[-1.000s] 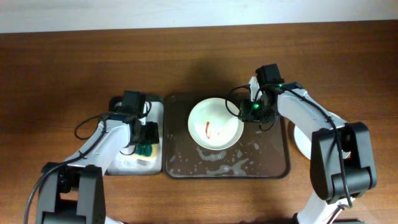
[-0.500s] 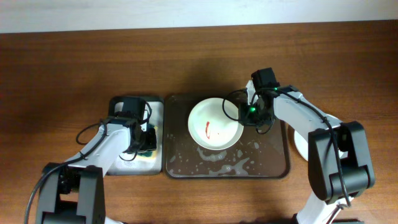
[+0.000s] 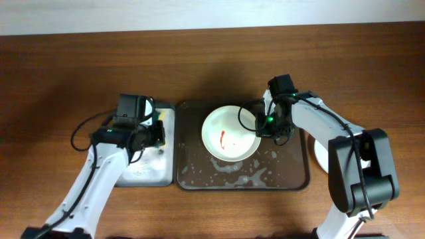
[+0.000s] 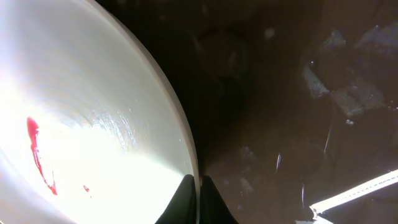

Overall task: Clean dirty plates on tray and stack at the side
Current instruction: 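Scrub the white plate with the sponge in the left gripper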

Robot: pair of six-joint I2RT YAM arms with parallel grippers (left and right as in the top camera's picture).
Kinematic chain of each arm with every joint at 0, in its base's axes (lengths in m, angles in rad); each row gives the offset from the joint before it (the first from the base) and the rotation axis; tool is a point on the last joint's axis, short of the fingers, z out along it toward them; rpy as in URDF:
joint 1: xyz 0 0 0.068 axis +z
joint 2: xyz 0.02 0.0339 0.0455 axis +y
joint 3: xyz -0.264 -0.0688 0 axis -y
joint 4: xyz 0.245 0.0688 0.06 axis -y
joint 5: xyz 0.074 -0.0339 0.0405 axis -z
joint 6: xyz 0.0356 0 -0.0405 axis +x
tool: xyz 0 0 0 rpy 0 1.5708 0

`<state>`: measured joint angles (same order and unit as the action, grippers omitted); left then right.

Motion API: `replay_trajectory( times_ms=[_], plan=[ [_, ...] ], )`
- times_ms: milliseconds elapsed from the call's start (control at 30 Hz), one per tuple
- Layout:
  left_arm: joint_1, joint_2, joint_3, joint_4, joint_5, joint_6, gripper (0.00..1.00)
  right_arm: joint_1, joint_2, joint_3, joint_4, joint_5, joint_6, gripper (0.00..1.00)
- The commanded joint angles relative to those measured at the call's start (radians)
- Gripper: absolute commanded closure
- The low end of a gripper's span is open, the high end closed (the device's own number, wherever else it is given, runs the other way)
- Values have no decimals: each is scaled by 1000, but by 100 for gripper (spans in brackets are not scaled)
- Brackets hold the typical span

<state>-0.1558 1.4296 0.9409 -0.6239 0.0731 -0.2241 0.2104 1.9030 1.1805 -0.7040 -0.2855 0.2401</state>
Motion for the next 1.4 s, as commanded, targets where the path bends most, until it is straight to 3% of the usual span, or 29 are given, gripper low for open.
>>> replay_trajectory(
  times_ms=[0,433,667,1133,1367],
  plan=[
    [-16,-18,15,33,101,5,100,6,17,-6,-14,10,4,96],
    [-148,-18,14,109,108,-7,100,6,17,-6,-14,10,4,96],
    [-242,20,14,216,106,-169,100,6,17,-6,-14,10,4,96],
    [-466,380,14,583,125,-439,100,6,17,-6,-14,10,4,96],
    [-443,467,14,547,53,-449,100,6,17,-6,-18,10,4,96]
  ],
)
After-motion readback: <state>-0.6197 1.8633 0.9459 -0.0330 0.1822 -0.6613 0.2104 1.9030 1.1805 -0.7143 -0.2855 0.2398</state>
